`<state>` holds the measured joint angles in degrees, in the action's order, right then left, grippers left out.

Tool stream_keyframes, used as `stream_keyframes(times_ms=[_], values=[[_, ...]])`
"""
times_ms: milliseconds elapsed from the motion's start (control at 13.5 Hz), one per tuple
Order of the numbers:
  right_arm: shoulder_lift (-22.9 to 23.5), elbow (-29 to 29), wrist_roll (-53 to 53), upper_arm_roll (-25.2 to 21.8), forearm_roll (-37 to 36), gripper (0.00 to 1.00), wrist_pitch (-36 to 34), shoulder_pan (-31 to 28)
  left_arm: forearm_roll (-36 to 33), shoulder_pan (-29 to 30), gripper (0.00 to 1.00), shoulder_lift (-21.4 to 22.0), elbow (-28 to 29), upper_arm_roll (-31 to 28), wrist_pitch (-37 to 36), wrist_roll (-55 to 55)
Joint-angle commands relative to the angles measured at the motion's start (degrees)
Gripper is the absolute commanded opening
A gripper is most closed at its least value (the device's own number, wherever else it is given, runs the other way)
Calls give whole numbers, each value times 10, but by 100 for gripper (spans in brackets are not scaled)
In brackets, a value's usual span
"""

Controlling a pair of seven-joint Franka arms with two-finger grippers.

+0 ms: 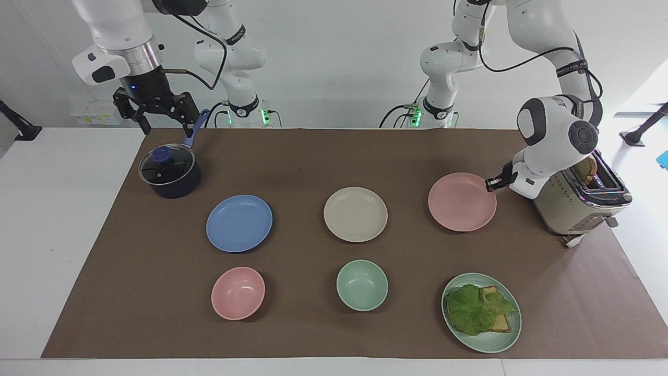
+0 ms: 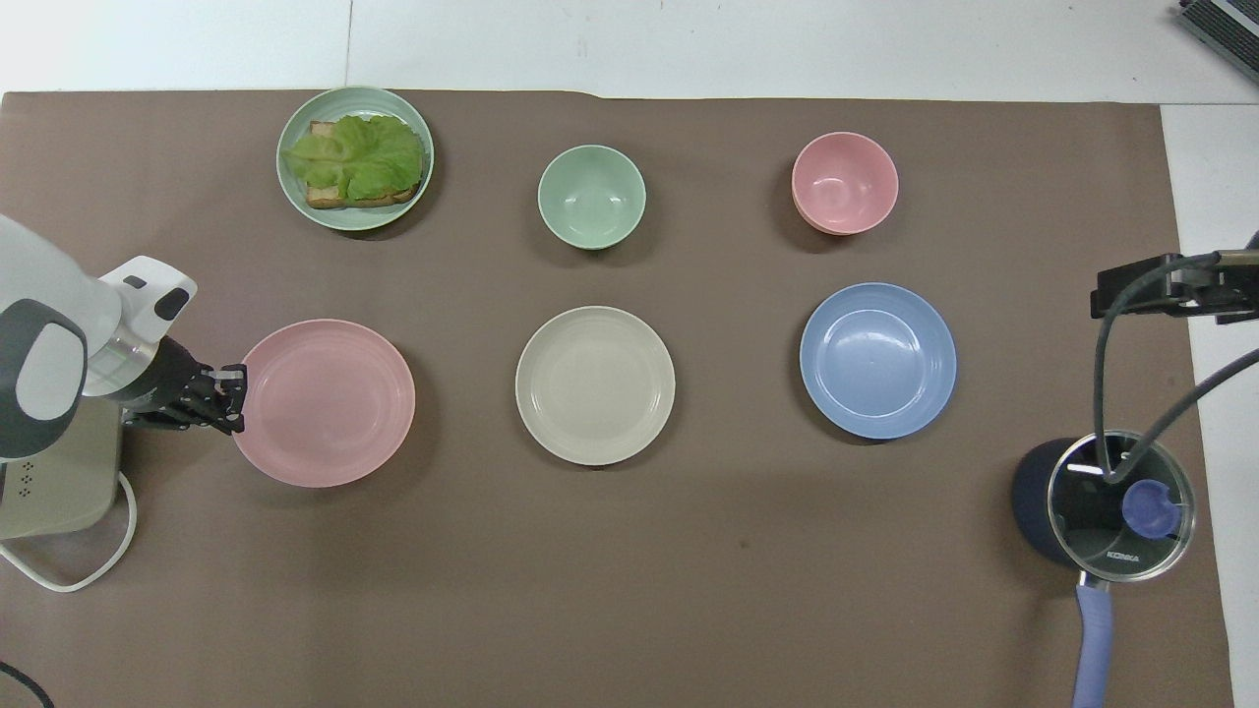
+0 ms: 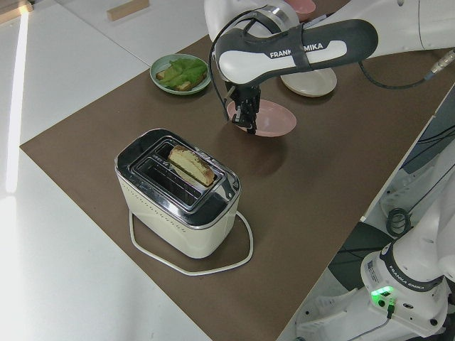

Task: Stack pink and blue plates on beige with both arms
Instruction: 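Carry the pink plate with the left gripper onto the beige plate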

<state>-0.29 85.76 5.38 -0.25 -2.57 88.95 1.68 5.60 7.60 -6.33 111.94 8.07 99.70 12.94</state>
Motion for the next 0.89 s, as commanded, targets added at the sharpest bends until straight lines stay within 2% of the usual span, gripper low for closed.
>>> stream_keyframes(times_ms=[0,223,371,594,817], values=[[-6,12,6,0,16,100,13,-2,36,-61,0,29,-23,-5,-49,72],[-6,12,6,0,16,100,13,-2,61,-155,0,38,-13,-4,-33,161],[-6,12,6,0,16,100,13,-2,80,-202,0,41,-2,-5,-10,171],[-6,13,7,0,16,100,15,-2,96,-262,0,31,35,-5,88,204],[-6,13,7,0,16,100,15,-2,107,-274,0,-4,41,-4,176,207]])
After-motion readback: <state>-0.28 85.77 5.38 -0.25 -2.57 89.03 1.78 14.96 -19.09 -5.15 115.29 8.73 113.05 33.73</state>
